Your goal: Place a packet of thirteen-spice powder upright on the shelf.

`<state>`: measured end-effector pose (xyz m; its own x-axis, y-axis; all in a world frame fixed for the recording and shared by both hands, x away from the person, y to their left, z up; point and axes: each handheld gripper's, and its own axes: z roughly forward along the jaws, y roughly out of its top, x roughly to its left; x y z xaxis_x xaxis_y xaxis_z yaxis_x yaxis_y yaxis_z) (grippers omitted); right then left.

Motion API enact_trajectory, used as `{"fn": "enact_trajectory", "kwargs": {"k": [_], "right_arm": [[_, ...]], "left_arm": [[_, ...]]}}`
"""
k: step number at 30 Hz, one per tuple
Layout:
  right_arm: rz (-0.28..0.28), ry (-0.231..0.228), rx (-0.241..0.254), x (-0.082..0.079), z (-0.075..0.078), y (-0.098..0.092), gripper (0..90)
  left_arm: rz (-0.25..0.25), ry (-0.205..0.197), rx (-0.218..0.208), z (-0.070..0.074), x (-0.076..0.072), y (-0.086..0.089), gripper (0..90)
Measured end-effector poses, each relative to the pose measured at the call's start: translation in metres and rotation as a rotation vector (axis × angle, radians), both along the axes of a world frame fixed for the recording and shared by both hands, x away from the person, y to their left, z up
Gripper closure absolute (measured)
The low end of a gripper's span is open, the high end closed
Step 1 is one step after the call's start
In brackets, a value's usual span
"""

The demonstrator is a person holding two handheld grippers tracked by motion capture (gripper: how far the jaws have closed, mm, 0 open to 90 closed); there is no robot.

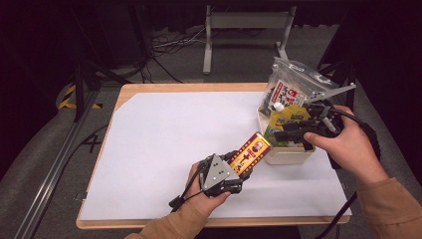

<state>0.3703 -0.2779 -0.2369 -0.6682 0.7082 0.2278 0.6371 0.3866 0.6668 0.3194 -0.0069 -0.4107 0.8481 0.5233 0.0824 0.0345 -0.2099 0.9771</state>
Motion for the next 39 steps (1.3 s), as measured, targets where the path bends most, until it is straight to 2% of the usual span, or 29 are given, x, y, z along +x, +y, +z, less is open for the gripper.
{"fn": "enact_trajectory", "kwargs": {"k": [6,13,16,23,39], "right_arm": [[0.002,0.012,-0.057,0.005,-0.003,0.008,48.0],[0.013,0.054,-0.063,0.014,-0.011,0.015,47.7],[0.019,0.069,-0.065,0.015,-0.013,0.018,47.4],[0.047,0.097,-0.077,0.015,-0.019,0.025,47.3],[0.076,0.165,-0.082,0.018,-0.033,0.034,46.1]], "left_arm": [[0.013,0.004,0.011,-0.001,-0.001,0.001,32.4],[0.010,-0.012,0.013,-0.001,-0.003,0.001,32.4],[0.006,-0.022,0.022,-0.001,-0.003,0.001,32.4],[-0.001,-0.034,0.011,0.001,-0.005,0.000,32.4],[-0.015,-0.034,0.013,0.002,-0.007,-0.003,32.4]]}}
